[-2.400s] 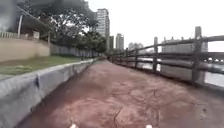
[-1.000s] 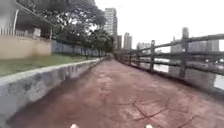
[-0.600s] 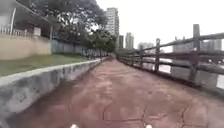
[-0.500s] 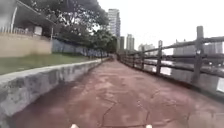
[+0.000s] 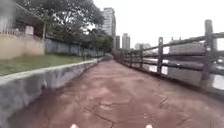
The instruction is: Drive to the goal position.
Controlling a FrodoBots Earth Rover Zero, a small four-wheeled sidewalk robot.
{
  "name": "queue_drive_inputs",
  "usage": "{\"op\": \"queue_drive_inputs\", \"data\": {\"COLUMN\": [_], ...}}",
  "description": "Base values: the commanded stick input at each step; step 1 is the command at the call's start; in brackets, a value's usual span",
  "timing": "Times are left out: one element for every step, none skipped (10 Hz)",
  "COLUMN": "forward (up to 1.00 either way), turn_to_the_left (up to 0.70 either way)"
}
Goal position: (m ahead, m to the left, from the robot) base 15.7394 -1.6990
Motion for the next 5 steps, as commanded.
{"op": "queue_drive_inputs", "data": {"forward": [0.85,0.85,0.85,0.85,0.85], "turn_to_the_left": [0.02,0.02,0.02,0.02,0.02]}}
